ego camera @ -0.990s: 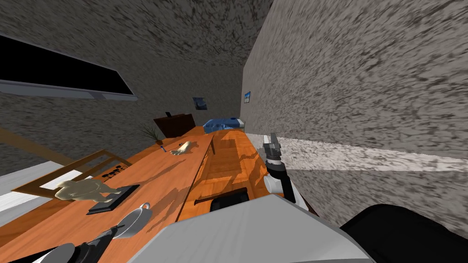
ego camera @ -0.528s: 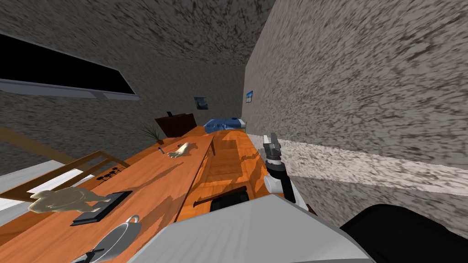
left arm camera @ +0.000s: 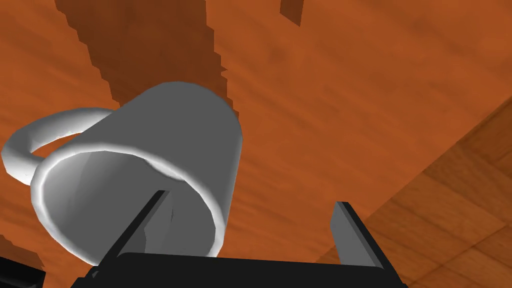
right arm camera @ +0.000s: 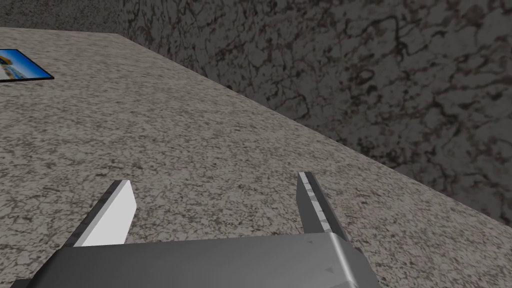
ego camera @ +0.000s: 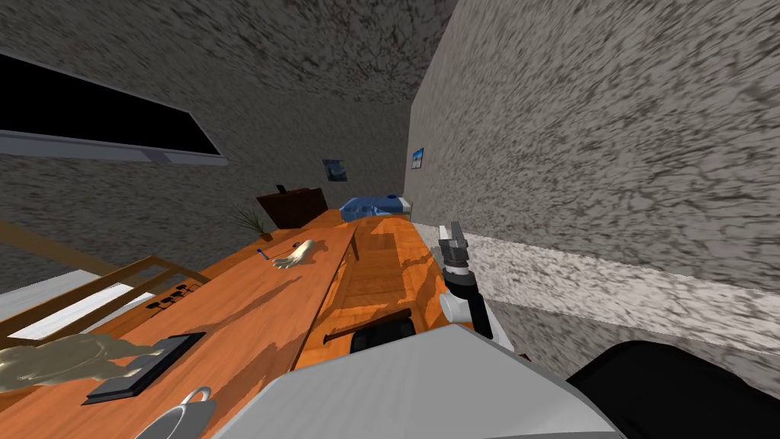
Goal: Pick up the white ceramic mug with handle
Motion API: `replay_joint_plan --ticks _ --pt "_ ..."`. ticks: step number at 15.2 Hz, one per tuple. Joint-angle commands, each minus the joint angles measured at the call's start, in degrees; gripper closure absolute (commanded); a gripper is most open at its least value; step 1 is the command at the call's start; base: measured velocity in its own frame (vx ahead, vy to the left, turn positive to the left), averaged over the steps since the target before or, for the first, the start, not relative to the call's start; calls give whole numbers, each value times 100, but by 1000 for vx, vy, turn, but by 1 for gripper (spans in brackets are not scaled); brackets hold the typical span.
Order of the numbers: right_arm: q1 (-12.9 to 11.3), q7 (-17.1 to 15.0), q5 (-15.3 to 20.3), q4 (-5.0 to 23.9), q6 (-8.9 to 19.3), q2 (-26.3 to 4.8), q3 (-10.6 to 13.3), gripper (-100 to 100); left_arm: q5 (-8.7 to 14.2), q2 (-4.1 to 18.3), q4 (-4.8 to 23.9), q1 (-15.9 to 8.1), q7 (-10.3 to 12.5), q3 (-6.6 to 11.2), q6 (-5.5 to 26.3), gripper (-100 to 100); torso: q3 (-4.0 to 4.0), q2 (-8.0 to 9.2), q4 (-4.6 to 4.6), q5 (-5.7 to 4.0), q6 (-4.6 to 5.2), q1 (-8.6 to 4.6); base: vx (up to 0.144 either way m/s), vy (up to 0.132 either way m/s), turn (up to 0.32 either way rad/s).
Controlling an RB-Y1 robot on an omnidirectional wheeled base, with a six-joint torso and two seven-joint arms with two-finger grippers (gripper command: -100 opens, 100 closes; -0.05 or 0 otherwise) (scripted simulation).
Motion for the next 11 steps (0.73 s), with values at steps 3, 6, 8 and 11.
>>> replay_joint_plan --ticks 3,6,8,11 --pt "0 0 0 0 0 0 0 0 -105 -146 9 -54 65 -40 -124 -100 11 19 5 5 0 18 -41 68 -20" --pt "0 0 0 0 0 0 0 0 -117 -156 8 -73 78 -43 -154 100 8 15 0 1 -8 -3 -3 11 -14" --pt "0 0 0 0 0 0 0 0 -123 -155 9 -67 71 -51 -149 100 11 15 5 4 -11 -2 0 0 0" --pt "1 0 0 0 0 1 1 0 -26 -2 9 -31 32 -26 -34 100 7 6 6 -7 -14 -27 31 -58 38"
